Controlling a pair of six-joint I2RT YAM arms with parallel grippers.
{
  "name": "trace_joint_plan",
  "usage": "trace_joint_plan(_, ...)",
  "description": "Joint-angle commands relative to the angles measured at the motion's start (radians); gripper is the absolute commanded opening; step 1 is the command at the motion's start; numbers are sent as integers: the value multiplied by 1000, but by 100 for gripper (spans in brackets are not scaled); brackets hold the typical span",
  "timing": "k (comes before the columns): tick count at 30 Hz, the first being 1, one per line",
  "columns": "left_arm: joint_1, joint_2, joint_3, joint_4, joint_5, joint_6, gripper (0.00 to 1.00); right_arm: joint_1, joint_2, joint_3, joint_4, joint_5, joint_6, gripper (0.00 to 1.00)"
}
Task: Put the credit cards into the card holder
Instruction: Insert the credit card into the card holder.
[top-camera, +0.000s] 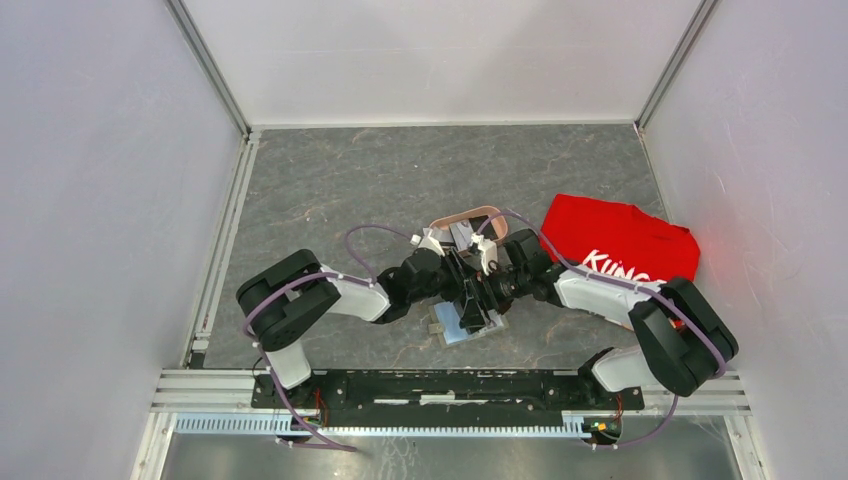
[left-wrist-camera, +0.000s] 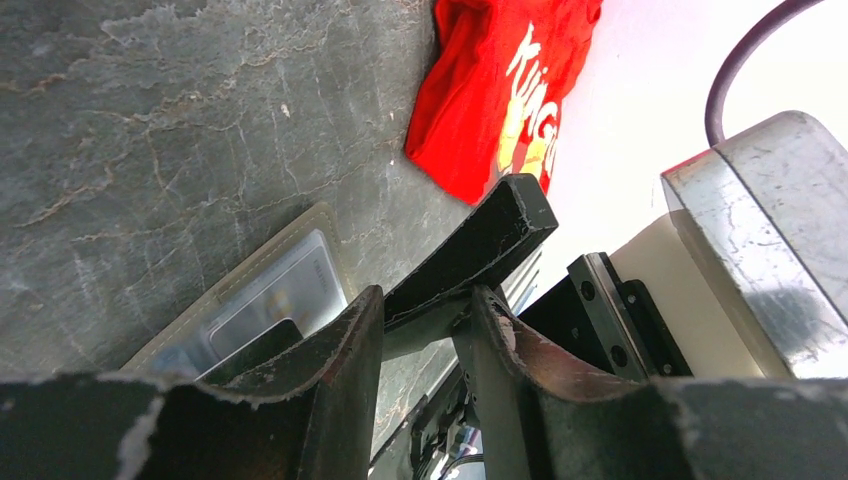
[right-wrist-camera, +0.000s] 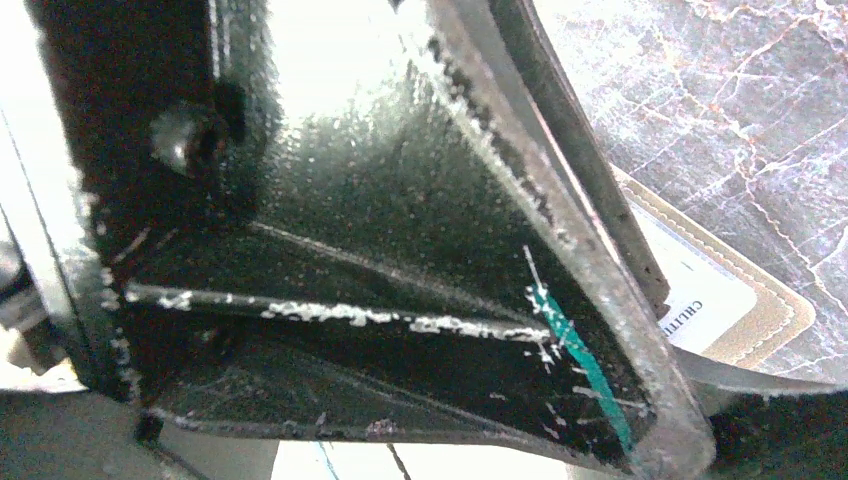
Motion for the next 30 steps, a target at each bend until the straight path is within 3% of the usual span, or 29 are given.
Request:
trace_joint_plan(1,-19,-24,6,-121,-51,-22,44,17,-2,-2,-40,92,-63,89)
trace_joint_plan(21,-19,-133,-92,-138,-94,44,45,18,-29,-9,-24,68,-50,92)
trace_joint_plan(30,-19,-333,-149,-122,-168,260,46,17,-58,-12,-31,69,-94,97)
